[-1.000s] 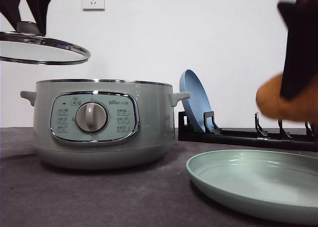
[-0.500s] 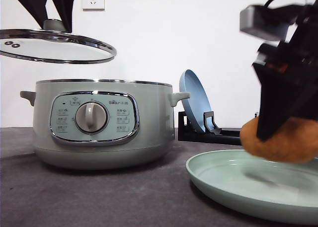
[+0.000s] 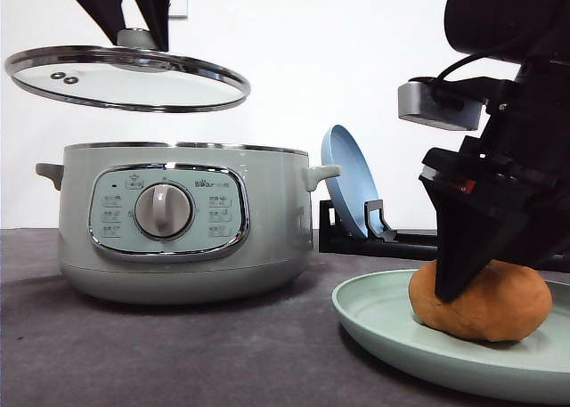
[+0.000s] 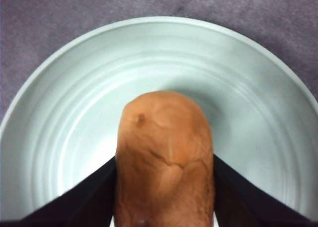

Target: Transfer potato from steamer to green plate

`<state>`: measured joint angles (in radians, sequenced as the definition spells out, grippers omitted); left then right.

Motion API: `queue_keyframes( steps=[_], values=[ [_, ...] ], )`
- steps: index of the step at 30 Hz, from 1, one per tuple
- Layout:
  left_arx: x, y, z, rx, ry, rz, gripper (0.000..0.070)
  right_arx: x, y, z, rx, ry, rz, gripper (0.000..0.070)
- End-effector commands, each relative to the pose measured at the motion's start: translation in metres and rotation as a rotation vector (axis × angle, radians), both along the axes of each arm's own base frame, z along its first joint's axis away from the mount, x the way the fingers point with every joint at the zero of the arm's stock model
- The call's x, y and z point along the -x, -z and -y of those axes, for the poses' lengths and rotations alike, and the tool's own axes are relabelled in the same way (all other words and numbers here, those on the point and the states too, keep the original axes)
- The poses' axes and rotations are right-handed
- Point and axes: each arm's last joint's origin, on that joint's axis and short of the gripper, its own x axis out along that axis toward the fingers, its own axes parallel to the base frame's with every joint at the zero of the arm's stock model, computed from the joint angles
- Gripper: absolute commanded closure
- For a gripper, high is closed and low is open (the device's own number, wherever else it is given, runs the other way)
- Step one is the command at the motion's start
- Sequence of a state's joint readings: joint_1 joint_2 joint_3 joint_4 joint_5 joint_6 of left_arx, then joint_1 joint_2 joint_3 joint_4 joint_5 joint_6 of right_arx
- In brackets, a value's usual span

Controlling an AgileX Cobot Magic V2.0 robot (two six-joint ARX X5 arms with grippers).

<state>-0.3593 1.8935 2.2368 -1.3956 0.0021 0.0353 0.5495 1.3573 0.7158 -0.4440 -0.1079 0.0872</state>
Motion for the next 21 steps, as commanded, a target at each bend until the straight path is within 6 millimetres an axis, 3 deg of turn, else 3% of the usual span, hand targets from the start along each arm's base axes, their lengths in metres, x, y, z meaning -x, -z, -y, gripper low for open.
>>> queue_keyframes(
  steps=[1, 4, 10, 16, 21],
  values=[
    [0.005, -0.014, 0.005, 0.028, 0.017, 0.064, 0.07, -0.001, 0.01, -0.002, 0.024, 0.005, -0.043, 0.0465],
    [0.007, -0.014, 0.012, 0.028, 0.038, 0.064, 0.07, -0.001, 0.01, -0.002, 0.024, 0.007, -0.043, 0.0455],
    [0.011, -0.014, 0.019, 0.029, 0.059, 0.063, 0.07, 0.0, 0.002, 0.0, -0.002, 0.03, -0.02, 0.0129],
    [0.014, -0.014, 0.026, 0.029, 0.08, 0.061, 0.07, 0.013, -0.022, 0.008, -0.051, 0.056, 0.027, 0.0104],
    [0.016, -0.014, 0.031, 0.03, 0.097, 0.062, 0.07, 0.041, -0.051, 0.024, -0.105, 0.079, 0.049, 0.0104]
  ],
)
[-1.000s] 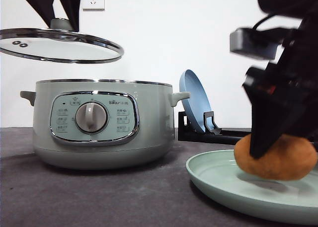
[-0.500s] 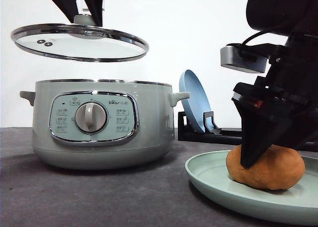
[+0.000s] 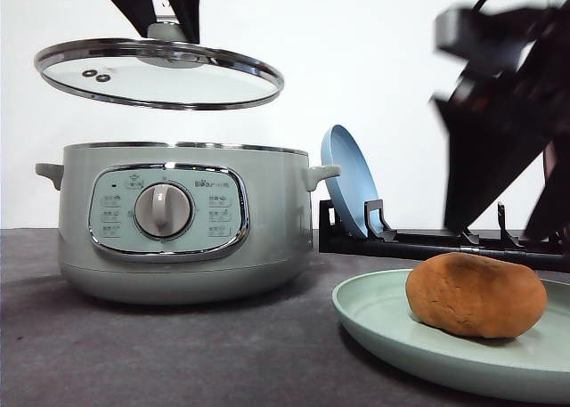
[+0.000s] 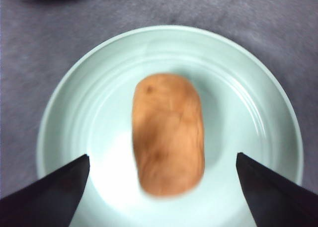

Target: Transfer potato from steamer to green plate

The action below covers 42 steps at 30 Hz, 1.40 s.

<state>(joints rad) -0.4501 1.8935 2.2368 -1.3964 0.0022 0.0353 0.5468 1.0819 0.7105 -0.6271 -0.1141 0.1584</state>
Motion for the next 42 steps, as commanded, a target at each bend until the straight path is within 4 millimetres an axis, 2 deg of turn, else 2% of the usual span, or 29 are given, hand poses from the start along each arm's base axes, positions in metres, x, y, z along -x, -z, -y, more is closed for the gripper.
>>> queue_keyframes(
  steps=[1, 7, 11, 14, 18, 19, 22, 24, 32, 38, 40, 42],
  values=[
    [0.004, -0.014, 0.002, 0.033, 0.009, 0.062, 0.07, 0.011, -0.013, 0.005, -0.049, 0.018, 0.01, 0.0104],
    [0.006, -0.014, 0.006, 0.034, 0.022, 0.062, 0.07, 0.057, -0.057, 0.032, -0.194, 0.027, 0.149, 0.0104],
    [0.008, -0.014, 0.01, 0.036, 0.034, 0.063, 0.07, 0.084, -0.079, 0.049, -0.293, 0.031, 0.276, 0.0105],
    [0.008, -0.015, 0.012, 0.038, 0.04, 0.067, 0.07, 0.105, -0.093, 0.062, -0.36, 0.03, 0.37, 0.0105],
    [0.008, -0.014, 0.013, 0.039, 0.041, 0.069, 0.07, 0.123, -0.102, 0.073, -0.419, 0.049, 0.409, 0.0118],
    [0.008, -0.014, 0.013, 0.039, 0.041, 0.069, 0.07, 0.126, -0.103, 0.075, -0.428, 0.054, 0.411, 0.0141],
    [0.008, -0.013, 0.013, 0.038, 0.04, 0.068, 0.07, 0.131, -0.107, 0.078, -0.462, 0.058, 0.413, 0.0356],
    [0.007, -0.011, 0.014, 0.036, 0.041, 0.064, 0.07, 0.134, -0.111, 0.078, -0.484, 0.039, 0.418, 0.0445],
    [-0.001, 0.009, 0.018, 0.018, 0.041, 0.028, 0.07, 0.14, -0.128, 0.082, -0.527, 0.017, 0.482, 0.0496],
    [-0.003, 0.016, 0.019, 0.011, 0.041, 0.015, 0.07, 0.142, -0.132, 0.083, -0.531, 0.011, 0.499, 0.0479],
    [-0.003, 0.015, 0.019, 0.014, 0.041, 0.021, 0.07, 0.143, -0.132, 0.083, -0.532, 0.012, 0.5, 0.0381],
    [-0.003, 0.015, 0.019, 0.016, 0.041, 0.024, 0.07, 0.143, -0.133, 0.084, -0.533, 0.015, 0.501, 0.0184]
  ],
)
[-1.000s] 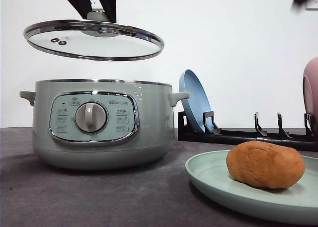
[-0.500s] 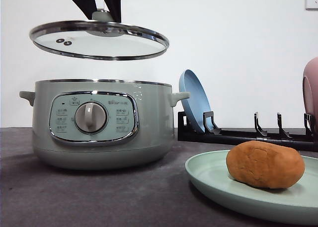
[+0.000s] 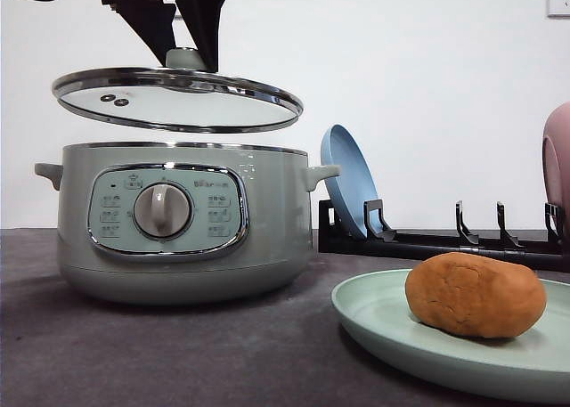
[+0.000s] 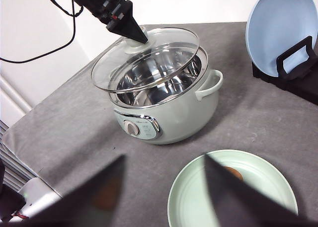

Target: Transfer potato from steamer to green plate

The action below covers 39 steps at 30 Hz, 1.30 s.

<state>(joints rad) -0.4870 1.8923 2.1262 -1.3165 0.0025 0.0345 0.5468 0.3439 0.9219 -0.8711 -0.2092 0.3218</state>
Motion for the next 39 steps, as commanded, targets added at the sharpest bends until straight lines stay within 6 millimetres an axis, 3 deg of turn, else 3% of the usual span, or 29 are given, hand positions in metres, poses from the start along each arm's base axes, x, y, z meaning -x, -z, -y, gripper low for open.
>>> queue_keyframes(
  steps=[1, 3, 16, 39],
  values=[
    [0.0, -0.01, 0.002, 0.03, 0.005, 0.05, 0.07, 0.003, -0.006, 0.001, -0.019, -0.004, 0.022, 0.0088],
    [0.0, -0.01, 0.002, 0.03, 0.005, 0.05, 0.07, 0.003, -0.006, 0.001, -0.019, -0.003, 0.019, 0.0056],
    [-0.005, -0.002, 0.005, 0.021, 0.004, 0.033, 0.07, 0.006, -0.012, 0.004, -0.028, 0.0, 0.042, 0.0056],
    [-0.034, 0.048, 0.022, -0.039, -0.008, -0.093, 0.07, 0.006, -0.013, 0.004, -0.026, 0.002, 0.047, 0.0057]
  ],
)
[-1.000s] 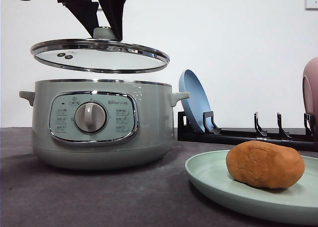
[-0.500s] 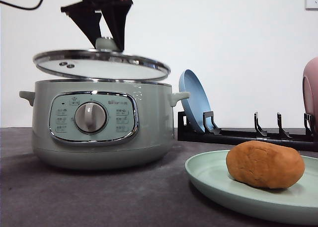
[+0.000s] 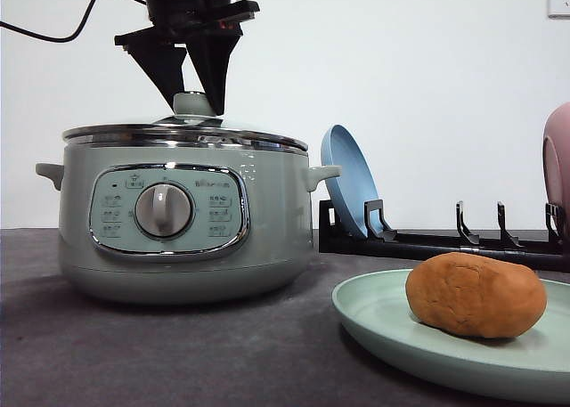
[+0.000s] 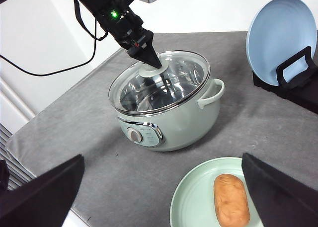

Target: Transfer potato from steamer to green plate

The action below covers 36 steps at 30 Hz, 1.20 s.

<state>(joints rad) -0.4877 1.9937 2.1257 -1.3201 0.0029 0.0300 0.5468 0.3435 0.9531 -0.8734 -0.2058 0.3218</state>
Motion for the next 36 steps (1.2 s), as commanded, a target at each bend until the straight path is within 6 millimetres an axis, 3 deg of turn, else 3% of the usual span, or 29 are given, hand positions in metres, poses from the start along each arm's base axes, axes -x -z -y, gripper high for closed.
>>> queue_keyframes(
  steps=[1, 16, 36],
  values=[
    [-0.0112, 0.0119, 0.0099, 0.006, -0.005, -0.004, 0.07, 0.0021, -0.0052, 0.0013, -0.012, -0.001, 0.021, 0.0057],
    [-0.0044, 0.0165, 0.007, -0.04, -0.004, -0.088, 0.07, 0.0021, -0.0053, 0.0013, -0.012, -0.001, 0.022, 0.0057],
    [-0.01, 0.0144, 0.01, -0.015, 0.02, -0.023, 0.07, 0.0021, -0.0052, 0.0013, 0.0, -0.005, 0.032, 0.0057]
  ],
)
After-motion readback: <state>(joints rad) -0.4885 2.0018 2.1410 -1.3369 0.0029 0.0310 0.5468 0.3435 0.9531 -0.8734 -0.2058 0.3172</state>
